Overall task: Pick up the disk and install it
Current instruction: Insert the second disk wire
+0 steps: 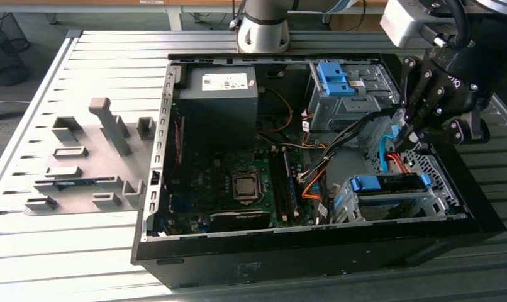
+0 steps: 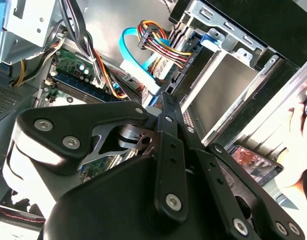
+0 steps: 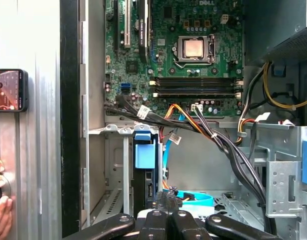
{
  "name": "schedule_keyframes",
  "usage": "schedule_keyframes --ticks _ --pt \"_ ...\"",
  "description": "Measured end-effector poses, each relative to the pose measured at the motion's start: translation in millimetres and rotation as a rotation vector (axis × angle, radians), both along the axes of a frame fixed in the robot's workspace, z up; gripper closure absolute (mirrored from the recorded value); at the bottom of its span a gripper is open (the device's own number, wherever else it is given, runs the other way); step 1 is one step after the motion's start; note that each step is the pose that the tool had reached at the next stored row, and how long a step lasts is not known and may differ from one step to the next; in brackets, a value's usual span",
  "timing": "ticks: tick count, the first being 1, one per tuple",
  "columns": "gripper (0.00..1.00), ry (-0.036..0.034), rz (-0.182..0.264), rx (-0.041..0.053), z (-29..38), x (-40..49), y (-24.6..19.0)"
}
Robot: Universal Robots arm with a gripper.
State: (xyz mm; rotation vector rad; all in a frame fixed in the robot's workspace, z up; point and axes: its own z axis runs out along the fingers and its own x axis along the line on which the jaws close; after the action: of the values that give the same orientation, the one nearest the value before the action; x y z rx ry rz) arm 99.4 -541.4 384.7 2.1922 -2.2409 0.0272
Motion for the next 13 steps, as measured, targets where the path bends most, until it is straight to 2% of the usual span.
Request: schedule_keyframes --ticks 6,7,8,9,10,13 --pt "0.89 0.0011 0.0 -0.0058 0.0 0.1 3.9" --pt "0.89 0.0015 0.0 -0.0065 0.0 0.1 4.7" --pt "0.83 0.0019 0.0 -0.0088 0.0 0.1 5.7" --pt "0.83 0.0024 0.0 -0.0125 0.0 0.1 7.1" --pt "0.76 0.0028 0.0 -0.0146 0.0 0.1 9.0" --pt "0.76 0.004 0.0 -0.018 -0.3 0.2 15.4"
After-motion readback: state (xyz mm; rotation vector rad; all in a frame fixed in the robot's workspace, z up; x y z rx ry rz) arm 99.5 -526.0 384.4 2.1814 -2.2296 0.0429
